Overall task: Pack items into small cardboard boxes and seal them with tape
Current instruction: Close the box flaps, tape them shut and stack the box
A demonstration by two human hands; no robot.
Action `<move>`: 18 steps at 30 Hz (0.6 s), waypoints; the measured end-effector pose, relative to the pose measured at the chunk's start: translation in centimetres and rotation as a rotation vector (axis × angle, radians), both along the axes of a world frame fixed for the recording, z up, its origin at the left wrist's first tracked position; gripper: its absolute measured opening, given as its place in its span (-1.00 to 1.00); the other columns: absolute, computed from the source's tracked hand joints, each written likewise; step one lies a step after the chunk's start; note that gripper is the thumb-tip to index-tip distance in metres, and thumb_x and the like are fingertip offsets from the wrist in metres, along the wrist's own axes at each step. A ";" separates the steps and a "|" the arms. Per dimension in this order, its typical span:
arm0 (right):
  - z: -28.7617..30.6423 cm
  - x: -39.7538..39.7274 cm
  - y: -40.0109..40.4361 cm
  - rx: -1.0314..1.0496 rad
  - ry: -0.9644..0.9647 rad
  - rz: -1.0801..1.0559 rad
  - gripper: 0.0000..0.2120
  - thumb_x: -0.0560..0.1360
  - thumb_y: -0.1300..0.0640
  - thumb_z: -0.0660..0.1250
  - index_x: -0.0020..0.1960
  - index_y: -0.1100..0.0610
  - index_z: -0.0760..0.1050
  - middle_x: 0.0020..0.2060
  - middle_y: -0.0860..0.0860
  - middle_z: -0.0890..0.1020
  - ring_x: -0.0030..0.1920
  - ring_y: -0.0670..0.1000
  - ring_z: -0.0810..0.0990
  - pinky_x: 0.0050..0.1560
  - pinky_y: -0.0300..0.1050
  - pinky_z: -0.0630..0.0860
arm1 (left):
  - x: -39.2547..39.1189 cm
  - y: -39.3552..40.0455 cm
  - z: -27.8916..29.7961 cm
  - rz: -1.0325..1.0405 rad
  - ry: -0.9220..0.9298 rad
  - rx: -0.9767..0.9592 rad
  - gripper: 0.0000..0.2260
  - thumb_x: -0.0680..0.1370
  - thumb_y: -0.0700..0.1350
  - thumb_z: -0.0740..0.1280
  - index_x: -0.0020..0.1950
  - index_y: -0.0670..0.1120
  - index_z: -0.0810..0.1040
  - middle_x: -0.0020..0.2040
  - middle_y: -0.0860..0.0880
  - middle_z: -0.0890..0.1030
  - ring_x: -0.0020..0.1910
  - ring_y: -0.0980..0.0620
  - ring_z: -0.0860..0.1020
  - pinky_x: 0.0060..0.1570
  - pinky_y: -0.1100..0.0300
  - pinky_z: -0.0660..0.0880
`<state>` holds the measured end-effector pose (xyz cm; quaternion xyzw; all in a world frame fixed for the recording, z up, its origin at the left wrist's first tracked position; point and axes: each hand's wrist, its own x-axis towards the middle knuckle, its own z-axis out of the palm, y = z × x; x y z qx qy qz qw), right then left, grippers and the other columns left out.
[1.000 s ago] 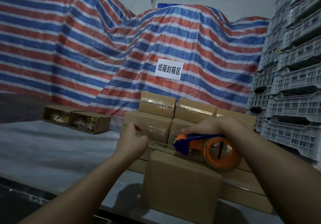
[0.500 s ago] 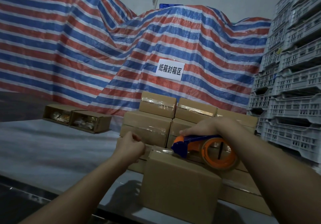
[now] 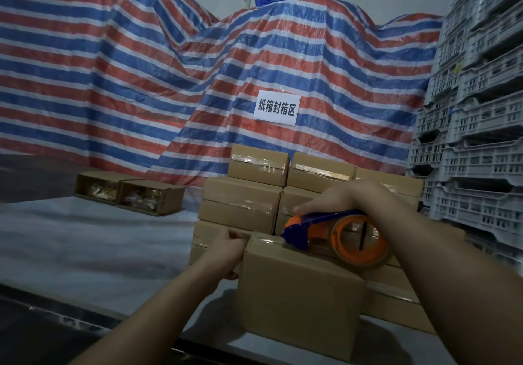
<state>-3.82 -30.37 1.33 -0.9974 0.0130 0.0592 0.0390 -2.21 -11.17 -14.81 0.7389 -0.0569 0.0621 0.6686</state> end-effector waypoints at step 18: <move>-0.2 0.8 0.2 -0.043 0.026 0.002 -0.50 0.58 -0.37 0.15 -0.06 0.07 0.48 -0.57 -0.11 0.59 -0.60 -0.17 0.53 -0.57 -0.43 0.37 | 0.5 -0.6 3.2 -0.041 0.019 0.518 -0.63 0.55 0.26 0.27 -0.14 -0.03 0.55 -0.31 0.05 0.54 -0.38 0.12 0.44 -0.45 0.30 0.32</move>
